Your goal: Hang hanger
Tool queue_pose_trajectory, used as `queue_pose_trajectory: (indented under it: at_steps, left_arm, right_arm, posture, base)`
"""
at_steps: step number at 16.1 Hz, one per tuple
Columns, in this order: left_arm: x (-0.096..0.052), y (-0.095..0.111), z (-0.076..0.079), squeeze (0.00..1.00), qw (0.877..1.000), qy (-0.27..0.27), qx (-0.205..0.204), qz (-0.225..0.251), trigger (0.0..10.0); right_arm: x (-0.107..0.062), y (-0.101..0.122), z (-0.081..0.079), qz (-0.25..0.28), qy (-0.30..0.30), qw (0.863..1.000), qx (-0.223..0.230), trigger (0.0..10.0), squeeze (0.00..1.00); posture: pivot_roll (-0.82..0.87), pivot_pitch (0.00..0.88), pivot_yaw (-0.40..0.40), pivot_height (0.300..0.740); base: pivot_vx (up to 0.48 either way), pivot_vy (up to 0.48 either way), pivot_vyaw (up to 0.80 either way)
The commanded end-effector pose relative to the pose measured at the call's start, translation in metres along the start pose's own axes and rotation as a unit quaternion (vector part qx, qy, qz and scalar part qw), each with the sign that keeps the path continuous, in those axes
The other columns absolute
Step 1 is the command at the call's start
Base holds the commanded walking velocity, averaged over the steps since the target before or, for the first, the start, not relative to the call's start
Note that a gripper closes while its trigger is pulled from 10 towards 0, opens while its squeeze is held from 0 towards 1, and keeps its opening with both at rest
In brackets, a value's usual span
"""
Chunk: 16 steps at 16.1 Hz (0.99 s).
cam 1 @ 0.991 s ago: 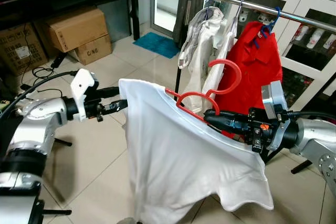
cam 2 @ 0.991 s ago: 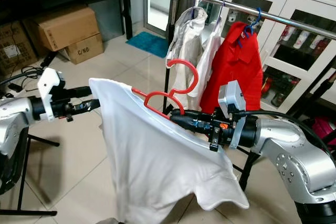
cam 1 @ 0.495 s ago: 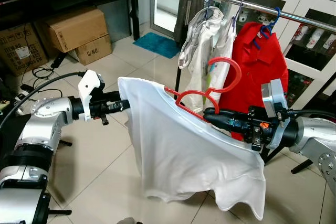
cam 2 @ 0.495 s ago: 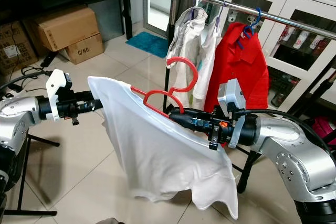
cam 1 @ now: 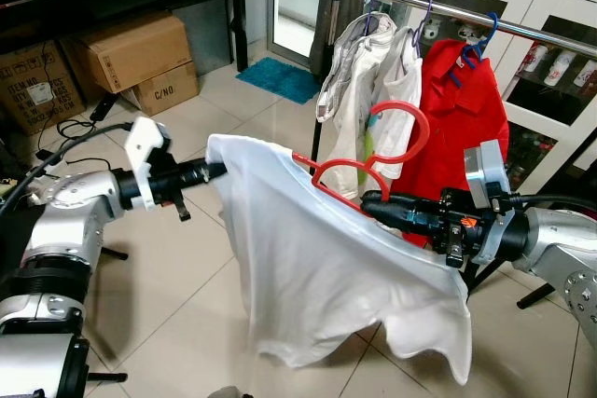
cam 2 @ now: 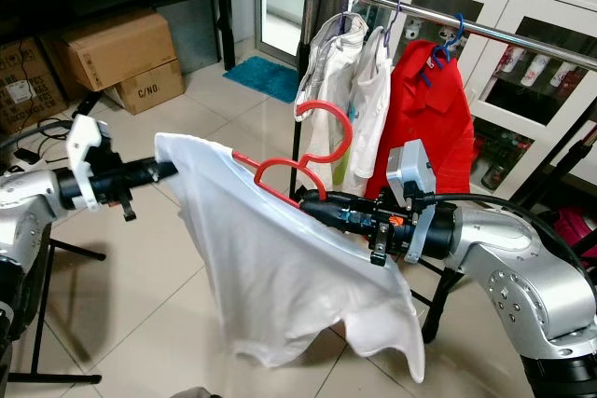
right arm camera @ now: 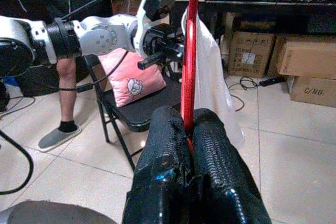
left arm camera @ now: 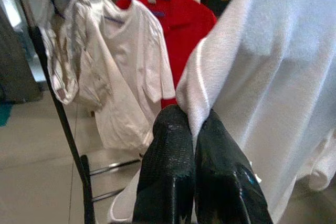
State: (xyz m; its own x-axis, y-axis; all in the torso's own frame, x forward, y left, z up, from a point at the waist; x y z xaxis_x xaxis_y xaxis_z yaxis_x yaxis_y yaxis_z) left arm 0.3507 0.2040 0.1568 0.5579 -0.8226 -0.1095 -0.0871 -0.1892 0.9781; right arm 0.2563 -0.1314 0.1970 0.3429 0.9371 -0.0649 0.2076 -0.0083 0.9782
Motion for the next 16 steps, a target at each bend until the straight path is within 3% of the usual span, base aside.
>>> queue_pose_trajectory:
  at_steps: [1,9,16]
  left_arm:
    - [0.000,0.009,-0.003,0.00,1.000,0.003,0.008,0.014,0.0]
    - [-0.033,0.012,-0.026,0.00,0.994,0.104,0.003,0.033,0.0]
    - [-0.043,0.015,-0.041,0.00,0.985,0.165,0.010,0.040,0.0]
  right_arm:
    - [-0.003,0.010,0.001,0.018,-0.005,1.000,-0.016,10.0,0.00]
    - [-0.009,0.009,0.007,0.027,-0.017,0.999,-0.009,10.0,0.00]
    - [-0.012,0.009,0.008,0.030,-0.021,0.999,-0.007,10.0,0.00]
  posture:
    - [-0.15,0.000,-0.013,0.740]
    - [-0.15,0.000,-0.014,0.740]
    - [-0.15,0.000,-0.015,0.740]
  base:
    - [0.000,0.000,0.00]
    - [0.000,0.000,0.00]
    - [0.000,0.000,0.00]
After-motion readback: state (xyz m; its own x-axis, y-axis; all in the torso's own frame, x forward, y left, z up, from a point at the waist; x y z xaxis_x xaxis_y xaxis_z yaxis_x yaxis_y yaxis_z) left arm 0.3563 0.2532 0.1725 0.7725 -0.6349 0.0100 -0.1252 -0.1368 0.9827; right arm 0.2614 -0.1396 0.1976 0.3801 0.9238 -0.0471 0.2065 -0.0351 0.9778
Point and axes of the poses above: a point about 5 cm out from each wrist's last joint towards the gripper, its own x axis pointing out of the wrist towards the gripper, its own y axis along the axis of the wrist's last joint, z = x × y, the point moved 4 cm from there along x, pointing out of the wrist towards the gripper, and after that the axes turned 8 degrees about x, right-handed, at the moved point
